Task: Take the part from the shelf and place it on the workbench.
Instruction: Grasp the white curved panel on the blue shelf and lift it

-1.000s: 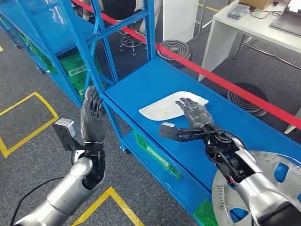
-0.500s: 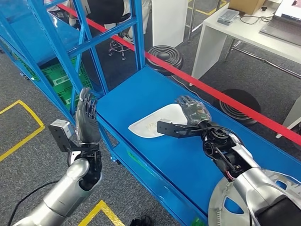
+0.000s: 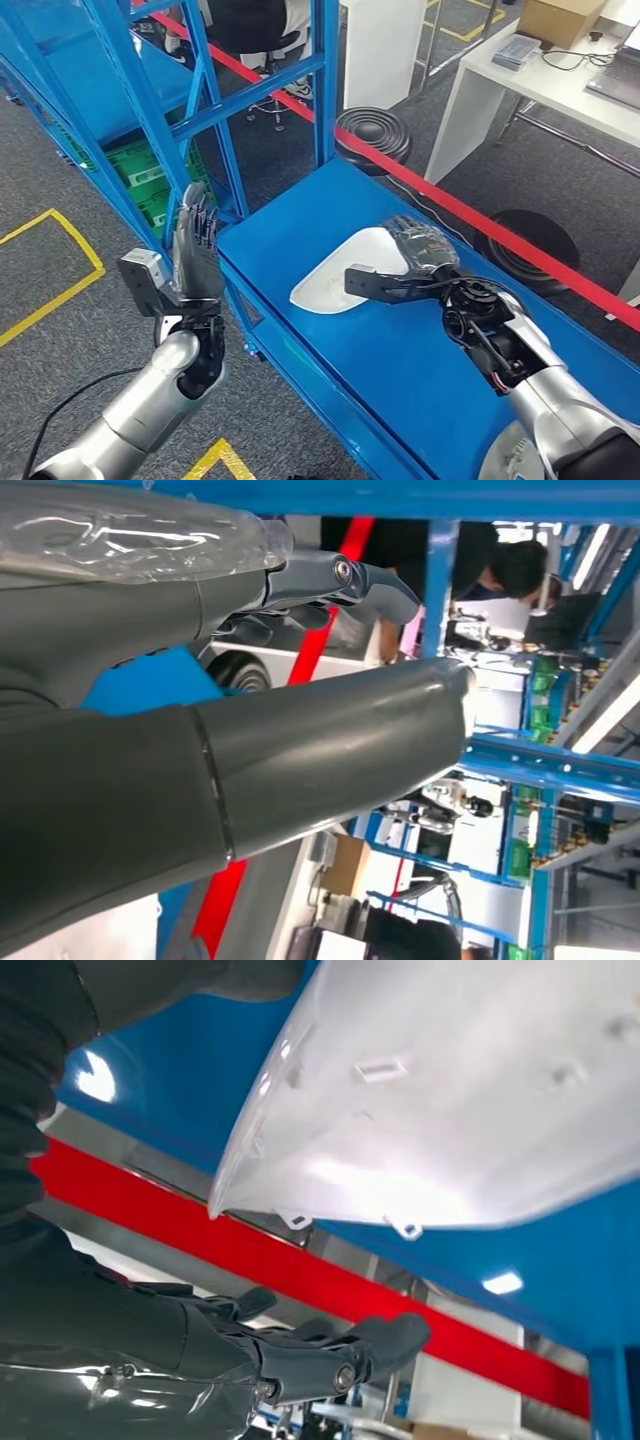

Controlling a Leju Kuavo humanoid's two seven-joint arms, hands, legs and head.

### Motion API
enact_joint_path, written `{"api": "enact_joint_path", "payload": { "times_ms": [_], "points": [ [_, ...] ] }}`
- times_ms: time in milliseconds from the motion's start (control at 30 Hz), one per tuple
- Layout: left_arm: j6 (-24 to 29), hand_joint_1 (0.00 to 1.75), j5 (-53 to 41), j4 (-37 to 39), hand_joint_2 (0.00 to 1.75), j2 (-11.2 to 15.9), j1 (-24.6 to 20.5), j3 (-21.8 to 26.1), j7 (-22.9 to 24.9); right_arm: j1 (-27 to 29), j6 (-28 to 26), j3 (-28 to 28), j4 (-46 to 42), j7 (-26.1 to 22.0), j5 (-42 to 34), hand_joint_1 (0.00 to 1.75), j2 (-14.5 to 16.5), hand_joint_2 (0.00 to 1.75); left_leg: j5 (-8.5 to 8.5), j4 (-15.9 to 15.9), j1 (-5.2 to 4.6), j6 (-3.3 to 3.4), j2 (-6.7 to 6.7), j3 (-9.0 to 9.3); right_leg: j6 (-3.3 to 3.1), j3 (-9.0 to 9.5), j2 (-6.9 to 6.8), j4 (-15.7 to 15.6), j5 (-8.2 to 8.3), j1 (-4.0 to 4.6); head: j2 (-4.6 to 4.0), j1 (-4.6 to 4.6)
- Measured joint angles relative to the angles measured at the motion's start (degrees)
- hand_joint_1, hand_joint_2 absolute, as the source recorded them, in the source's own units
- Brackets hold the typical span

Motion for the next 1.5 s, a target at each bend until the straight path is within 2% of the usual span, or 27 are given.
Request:
{"api": "enact_joint_path", "payload": {
  "times_ms": [67, 167, 400, 800, 933, 1500],
  "points": [
    [0.0, 0.00, 0.1, 0.1, 0.00, 0.0, 0.0, 0.0, -0.1, 0.4, 0.2, 0.2, 0.2, -0.2, 0.1, 0.00, 0.1, 1.75, -0.11, 0.0, 0.08, -0.05, 0.02, 0.03, 0.50, 0.08, -0.02, -0.1, 0.01, -0.02, 0.00, 0.14],
    [0.4, 0.00, 0.1, 0.2, 0.00, 0.0, 0.0, 0.0, -0.3, 1.0, 1.4, 0.7, 0.6, -0.6, 0.2, 0.00, 0.2, 1.75, -0.09, 0.0, 0.08, -0.06, 0.04, 0.06, 0.63, 0.15, -0.01, -0.1, 0.21, -0.03, 0.00, 0.15],
    [1.2, 0.00, 0.0, 0.2, 0.00, 0.2, 0.1, 0.2, -0.1, 3.5, 3.0, 2.1, 1.5, -3.0, -0.5, 0.00, 1.0, 1.75, -0.18, 0.0, 0.08, -0.11, 0.03, 0.08, 0.62, 0.20, -0.03, -0.1, 0.12, -0.03, 0.00, 0.14],
    [1.2, 0.00, -0.2, 0.2, 0.00, 0.4, 0.1, 0.9, 0.4, 3.9, 3.9, 3.4, 2.1, -4.3, -1.4, 0.00, 1.8, 1.75, -0.31, -0.1, 0.09, -0.28, 0.04, 0.46, 0.45, 0.52, -0.03, -0.1, -0.10, -0.02, 0.00, 0.16],
    [1.2, 0.00, -0.3, 0.1, 0.00, 0.6, 0.2, 0.9, 0.4, 4.1, 4.3, 3.8, 2.2, -4.5, -1.8, 1.75, 1.9, 1.75, -0.32, -0.1, 0.09, -0.28, 0.04, 0.51, 0.45, 0.57, -0.03, -0.1, -0.11, -0.02, 0.00, 0.15],
    [0.5, 0.00, -0.4, 0.1, 0.00, 0.7, 0.3, 1.1, 0.5, 3.2, 2.6, 4.8, 2.8, -2.4, -3.0, 1.75, 1.9, 1.75, -0.32, -0.1, 0.08, -0.29, 0.05, 0.57, 0.45, 0.62, -0.03, -0.1, -0.11, -0.04, 0.00, 0.16]
  ]
}}
